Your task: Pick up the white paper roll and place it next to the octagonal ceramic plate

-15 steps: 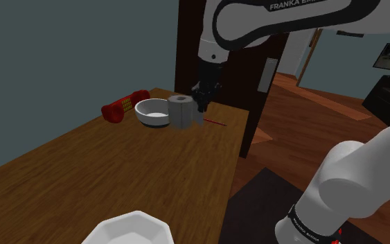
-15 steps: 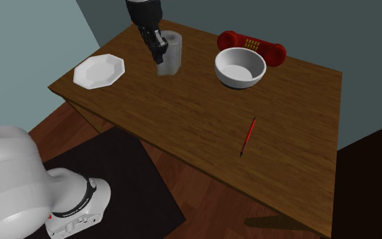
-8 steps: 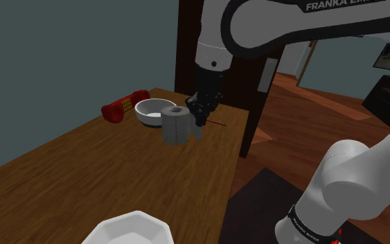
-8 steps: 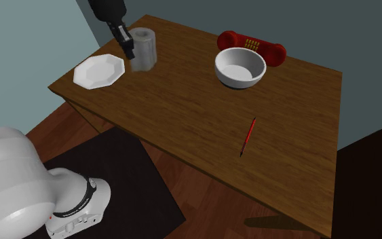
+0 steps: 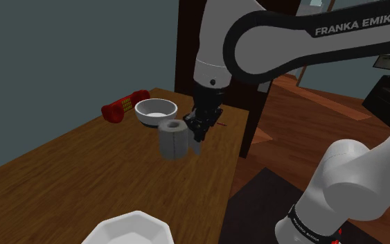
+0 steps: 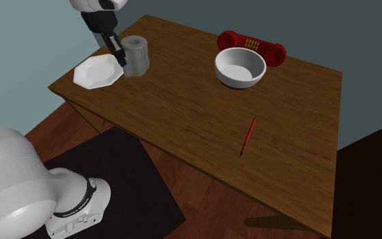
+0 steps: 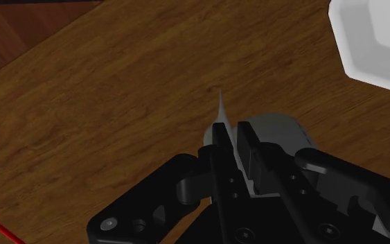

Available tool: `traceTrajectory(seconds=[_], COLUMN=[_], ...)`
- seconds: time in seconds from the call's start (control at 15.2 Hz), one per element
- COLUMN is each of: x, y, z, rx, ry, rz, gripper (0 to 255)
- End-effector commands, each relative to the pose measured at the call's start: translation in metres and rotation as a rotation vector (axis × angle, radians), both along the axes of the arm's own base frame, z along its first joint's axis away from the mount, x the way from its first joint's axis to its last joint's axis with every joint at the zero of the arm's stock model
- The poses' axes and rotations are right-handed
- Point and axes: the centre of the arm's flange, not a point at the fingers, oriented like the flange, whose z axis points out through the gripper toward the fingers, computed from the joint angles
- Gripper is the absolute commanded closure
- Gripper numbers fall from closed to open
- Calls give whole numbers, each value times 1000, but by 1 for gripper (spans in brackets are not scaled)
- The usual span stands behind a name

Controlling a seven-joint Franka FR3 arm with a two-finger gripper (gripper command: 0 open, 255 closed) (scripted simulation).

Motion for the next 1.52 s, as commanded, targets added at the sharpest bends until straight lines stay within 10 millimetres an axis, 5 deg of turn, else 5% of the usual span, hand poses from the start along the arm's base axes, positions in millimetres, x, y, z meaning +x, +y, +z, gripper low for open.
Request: traceTrajectory(seconds=[0.0, 1.45], x=[1, 1], y=[1, 1], z=[-10, -127], rx=[1, 1], ry=[-1, -1], rz=[0, 0], gripper=[255, 255])
